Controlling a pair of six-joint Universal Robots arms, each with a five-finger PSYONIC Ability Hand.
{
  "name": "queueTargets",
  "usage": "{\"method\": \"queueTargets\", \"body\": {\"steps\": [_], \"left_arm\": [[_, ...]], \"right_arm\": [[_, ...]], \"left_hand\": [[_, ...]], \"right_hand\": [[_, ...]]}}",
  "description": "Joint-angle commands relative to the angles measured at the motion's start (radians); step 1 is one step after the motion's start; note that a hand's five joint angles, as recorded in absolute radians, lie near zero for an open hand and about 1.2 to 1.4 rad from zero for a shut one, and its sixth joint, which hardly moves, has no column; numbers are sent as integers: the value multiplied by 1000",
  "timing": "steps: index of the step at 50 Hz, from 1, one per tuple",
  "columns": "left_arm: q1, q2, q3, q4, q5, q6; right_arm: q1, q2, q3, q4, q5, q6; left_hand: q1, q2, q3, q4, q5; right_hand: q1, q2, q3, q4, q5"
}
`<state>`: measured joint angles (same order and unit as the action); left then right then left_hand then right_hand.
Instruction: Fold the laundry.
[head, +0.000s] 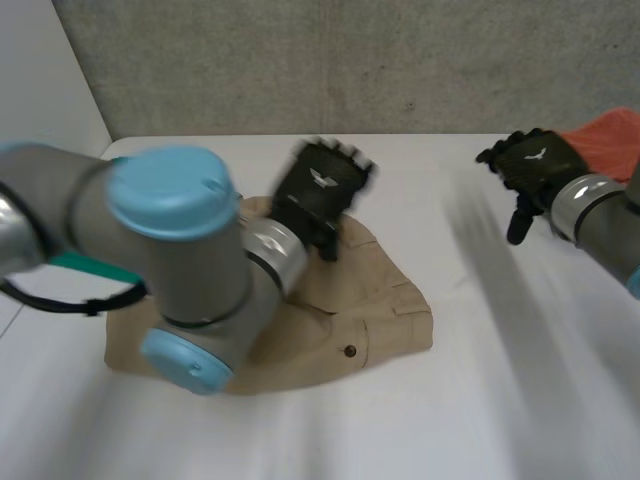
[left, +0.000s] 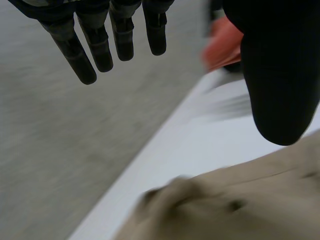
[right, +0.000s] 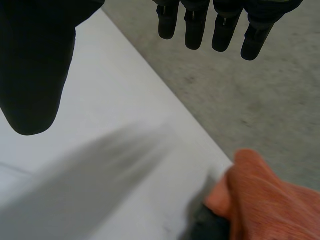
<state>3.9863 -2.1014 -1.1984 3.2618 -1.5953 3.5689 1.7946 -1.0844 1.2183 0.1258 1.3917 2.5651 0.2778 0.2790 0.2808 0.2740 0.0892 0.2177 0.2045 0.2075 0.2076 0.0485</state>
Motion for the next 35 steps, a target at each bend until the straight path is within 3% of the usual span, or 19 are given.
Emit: {"method": "queueTargets", "body": {"steps": [1, 7, 11, 21, 24, 25, 27, 32, 35], "left_arm": [[98, 171, -166, -80, -195, -18], [192, 251, -351, -177, -131, 4], [298, 265, -476, -215, -29, 50], [467, 159, -543, -113, 63, 188], [470, 133, -543, -97, 81, 225], [464, 138, -541, -96, 100, 235], [456, 165, -538, -102, 116, 232], [421, 375, -527, -158, 127, 173], [404, 500, -483, -230, 118, 75]], "right_arm": [[107, -14, 59, 34, -9, 35], [189, 0, 72, 132, -36, 102], [235, 41, 73, 170, -30, 170], [279, 129, 102, 152, -2, 245], [281, 133, 118, 100, -2, 250], [279, 127, 124, 63, 0, 250], [276, 115, 132, 40, 3, 250], [261, -26, 173, -8, 36, 236], [247, -124, 175, -5, 40, 215]], "left_hand": [[-6, -7, -9, -2, 8], [6, 5, 3, 10, 20], [18, 17, 15, 22, 32], [109, 108, 106, 113, 123], [533, 532, 530, 537, 547], [889, 888, 886, 893, 903], [1118, 1116, 1115, 1121, 1132], [1118, 1117, 1115, 1122, 1132], [1118, 1117, 1115, 1122, 1132]], "right_hand": [[-43, -30, -33, -33, -48], [48, 61, 58, 58, 42], [127, 140, 137, 137, 122], [279, 293, 290, 290, 274], [973, 986, 983, 983, 968], [1176, 1190, 1187, 1187, 1171], [1179, 1192, 1189, 1189, 1173], [1179, 1192, 1189, 1189, 1173], [1179, 1192, 1189, 1189, 1173]]}}
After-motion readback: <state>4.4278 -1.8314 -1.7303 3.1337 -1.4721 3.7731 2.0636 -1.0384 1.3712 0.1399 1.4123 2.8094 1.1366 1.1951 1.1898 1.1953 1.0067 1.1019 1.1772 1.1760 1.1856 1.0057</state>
